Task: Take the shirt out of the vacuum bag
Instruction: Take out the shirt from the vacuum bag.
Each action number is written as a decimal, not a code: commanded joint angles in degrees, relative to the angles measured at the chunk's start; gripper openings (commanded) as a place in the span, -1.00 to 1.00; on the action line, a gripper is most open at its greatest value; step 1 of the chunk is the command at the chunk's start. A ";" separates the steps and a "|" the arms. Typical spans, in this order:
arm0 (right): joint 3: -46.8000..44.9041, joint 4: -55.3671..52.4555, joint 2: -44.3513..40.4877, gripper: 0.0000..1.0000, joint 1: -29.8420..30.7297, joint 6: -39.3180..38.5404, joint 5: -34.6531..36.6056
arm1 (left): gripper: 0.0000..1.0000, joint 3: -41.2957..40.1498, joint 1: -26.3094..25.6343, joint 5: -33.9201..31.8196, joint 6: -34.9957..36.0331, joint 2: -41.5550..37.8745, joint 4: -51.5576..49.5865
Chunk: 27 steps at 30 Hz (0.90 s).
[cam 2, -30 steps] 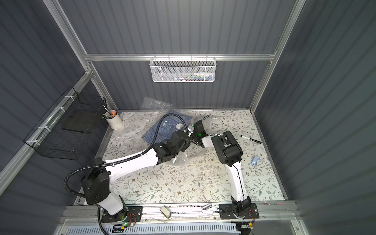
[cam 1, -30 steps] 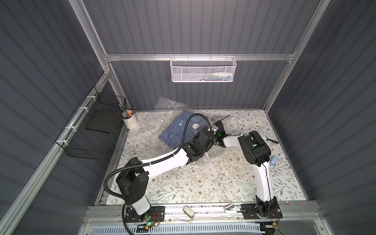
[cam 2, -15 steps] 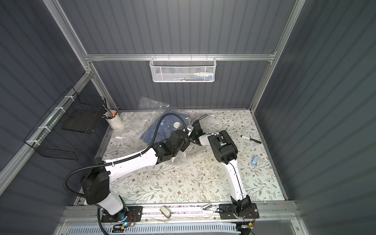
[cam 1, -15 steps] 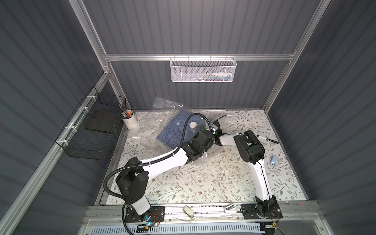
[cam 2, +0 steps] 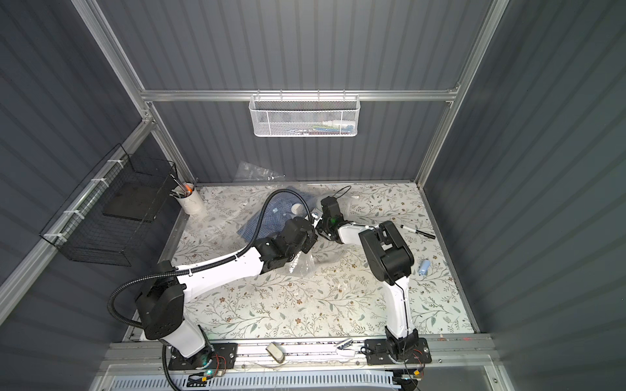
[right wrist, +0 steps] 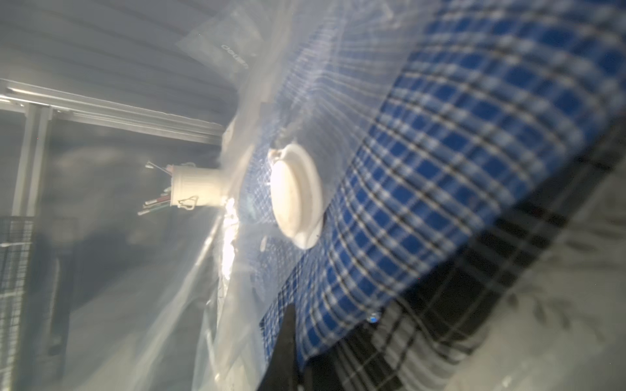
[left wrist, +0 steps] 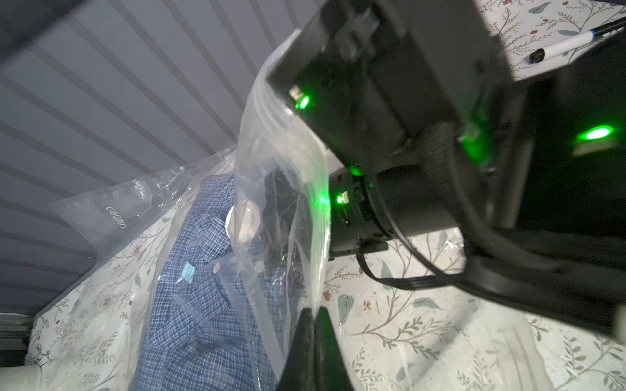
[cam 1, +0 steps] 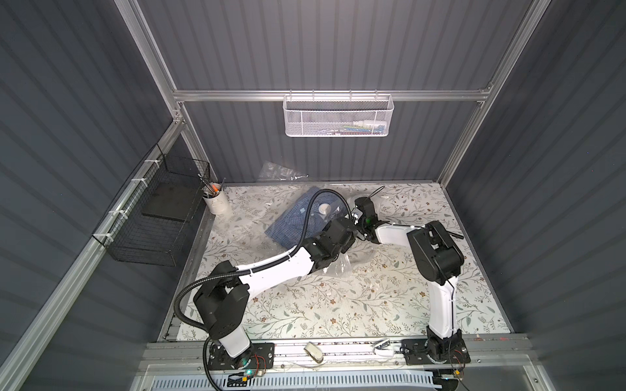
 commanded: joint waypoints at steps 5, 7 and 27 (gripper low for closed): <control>-4.22 -6.79 -3.53 -1.00 -1.64 -2.22 -0.88 | -1.00 -1.63 1.19 1.37 -1.71 2.07 -0.03; -5.59 -8.25 -5.18 -1.00 -2.28 -1.87 -1.13 | -1.00 -2.04 1.34 1.56 -1.85 2.36 0.14; -13.41 -18.23 -15.98 -1.00 -4.10 -4.75 2.59 | -1.00 -3.79 2.88 4.89 -3.28 3.57 1.29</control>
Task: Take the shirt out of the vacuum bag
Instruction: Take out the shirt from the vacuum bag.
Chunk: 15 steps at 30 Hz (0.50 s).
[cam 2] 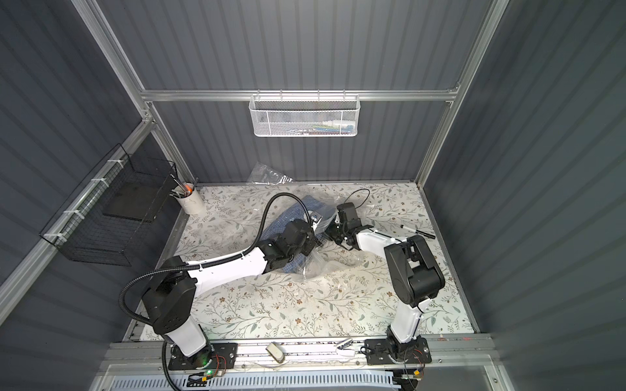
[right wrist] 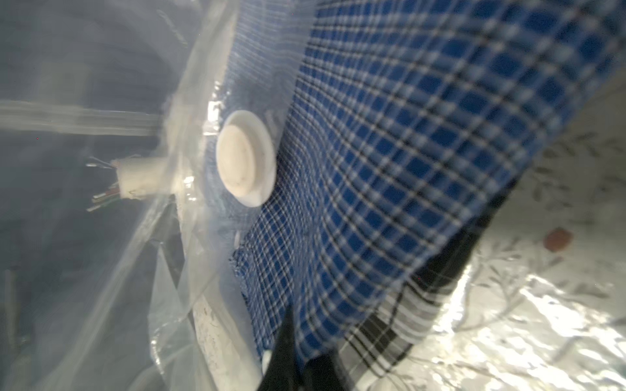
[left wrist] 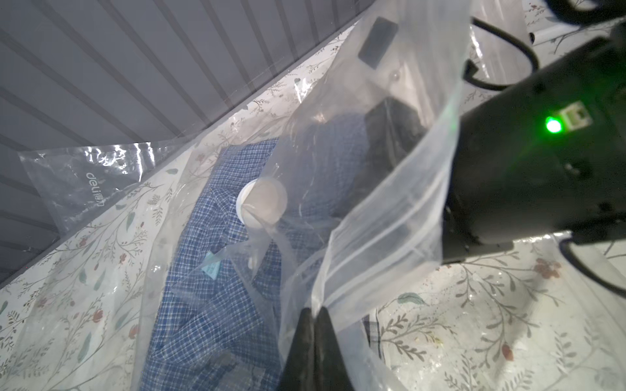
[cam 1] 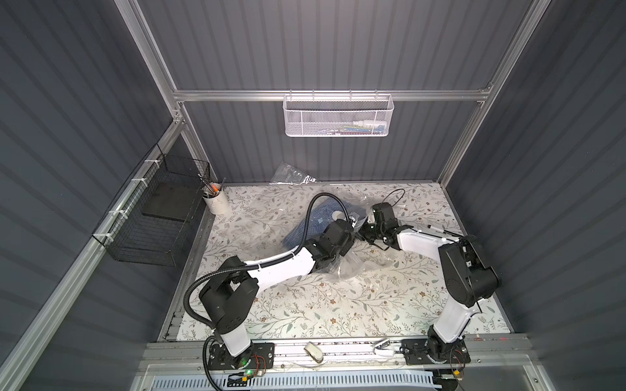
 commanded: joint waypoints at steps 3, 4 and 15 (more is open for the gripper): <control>-2.93 1.26 -0.75 -1.00 -0.04 -3.06 0.88 | -0.41 -0.30 2.13 0.24 -0.60 -0.98 -2.92; -3.35 2.07 -0.61 -1.00 -0.10 -3.18 0.66 | 0.00 0.00 2.91 1.15 -0.83 -2.08 -3.09; -5.62 6.00 0.78 -1.00 -0.03 -2.28 -0.04 | 0.98 -2.92 17.29 9.62 -1.05 -13.38 -5.62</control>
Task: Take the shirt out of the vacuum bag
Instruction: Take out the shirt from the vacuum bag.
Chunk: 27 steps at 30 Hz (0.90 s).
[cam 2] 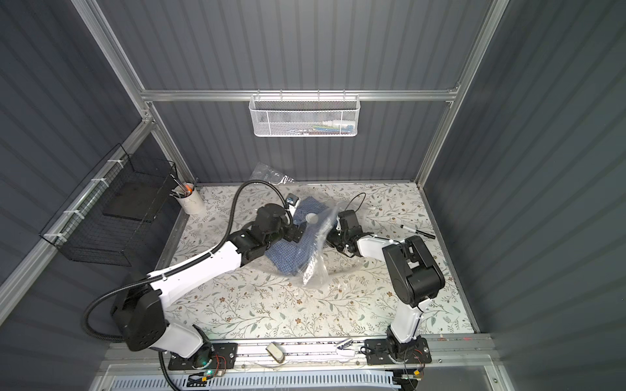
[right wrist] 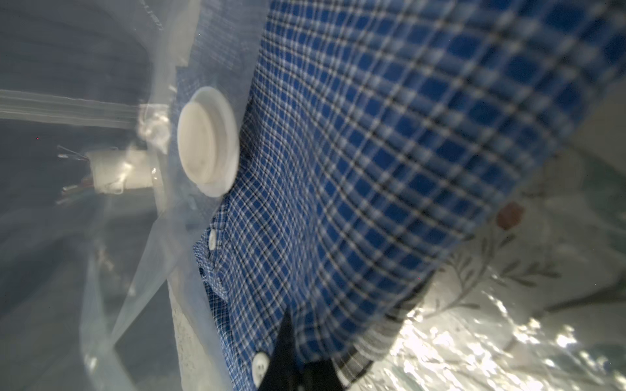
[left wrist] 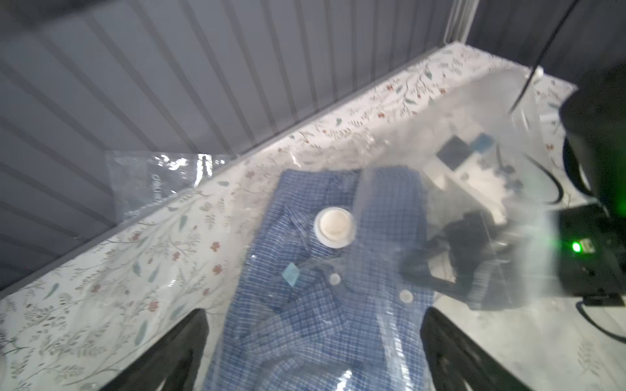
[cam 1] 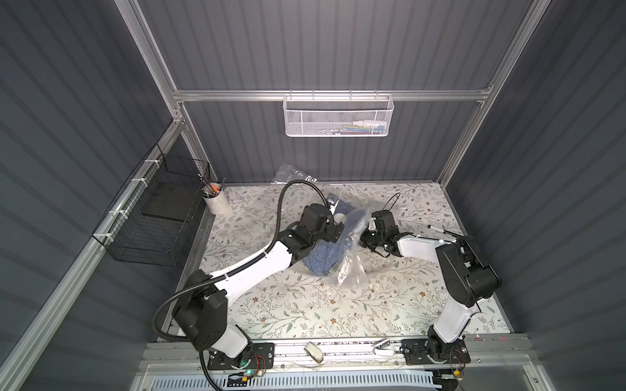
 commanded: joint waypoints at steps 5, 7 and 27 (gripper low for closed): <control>-0.73 0.03 -0.56 -1.00 -0.12 -1.07 -0.04 | 0.92 -5.42 18.07 10.02 -3.23 5.73 -2.07; -0.77 0.19 -0.89 -1.00 -0.11 -1.00 0.02 | 0.86 -4.33 20.64 12.43 -4.01 8.83 -2.02; -0.50 1.53 -0.51 -1.00 -0.22 -0.35 -1.08 | 0.71 18.56 30.64 3.25 6.07 37.16 -15.60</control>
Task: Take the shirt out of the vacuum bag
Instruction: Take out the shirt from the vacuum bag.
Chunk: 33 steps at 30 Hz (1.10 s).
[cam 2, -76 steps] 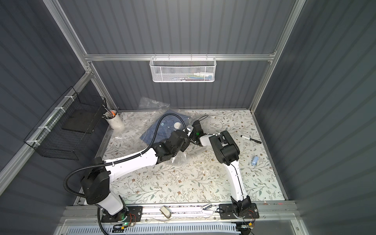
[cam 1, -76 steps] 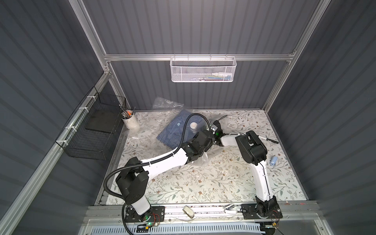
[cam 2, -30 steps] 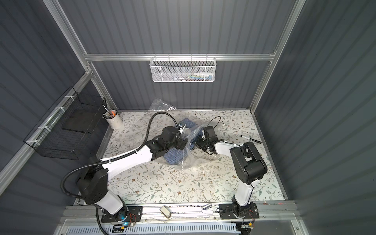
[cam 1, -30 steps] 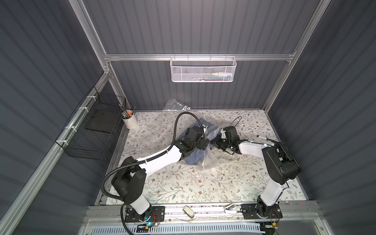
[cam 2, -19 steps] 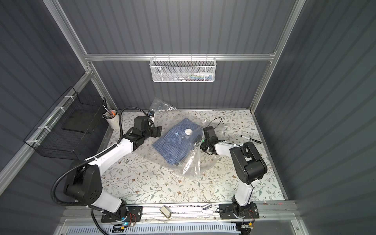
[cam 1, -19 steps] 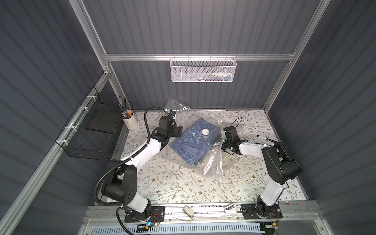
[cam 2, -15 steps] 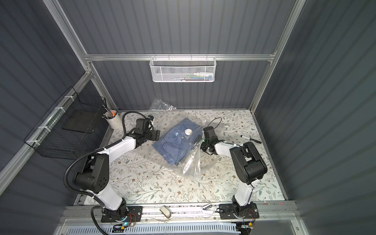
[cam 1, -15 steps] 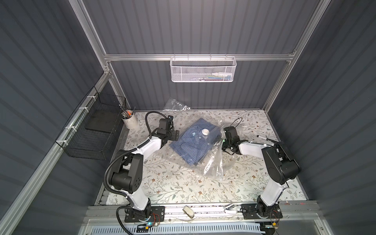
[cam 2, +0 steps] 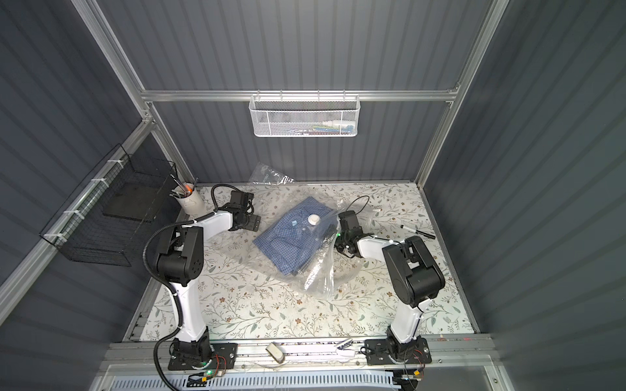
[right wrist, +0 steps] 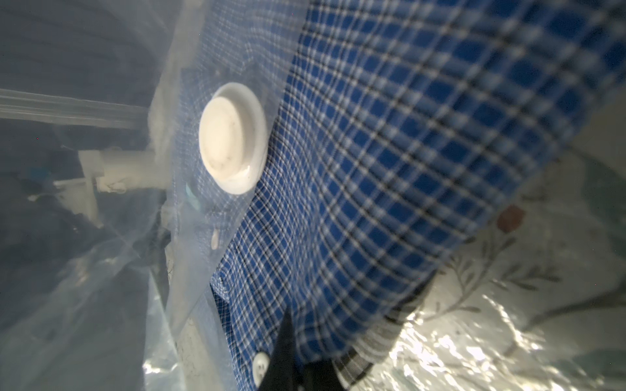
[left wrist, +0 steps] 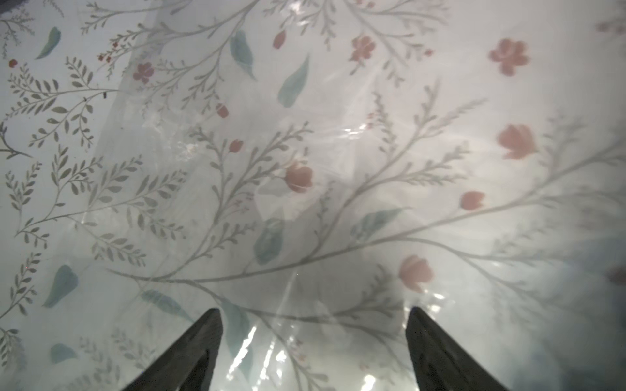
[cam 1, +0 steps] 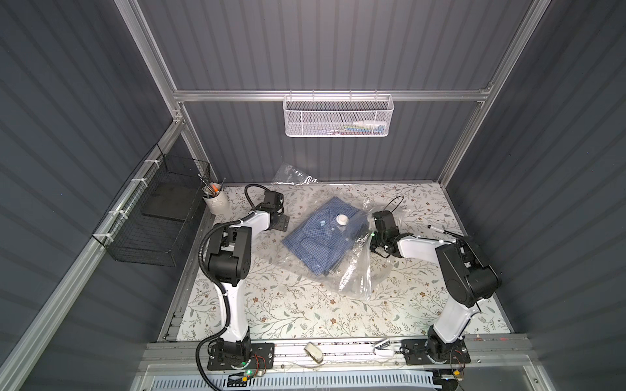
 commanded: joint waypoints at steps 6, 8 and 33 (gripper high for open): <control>0.13 -0.14 -0.61 -1.00 -0.23 -0.45 -0.82 | 0.68 6.28 1.59 -2.54 3.05 6.95 -6.86; 0.03 -0.24 -0.60 -1.00 -0.45 -0.21 -1.15 | 0.68 7.37 1.69 -3.68 3.24 8.01 -7.56; -8.50 -14.09 -16.35 -1.00 -6.91 -5.71 -1.20 | 0.66 13.98 3.80 -5.91 4.27 17.15 -16.51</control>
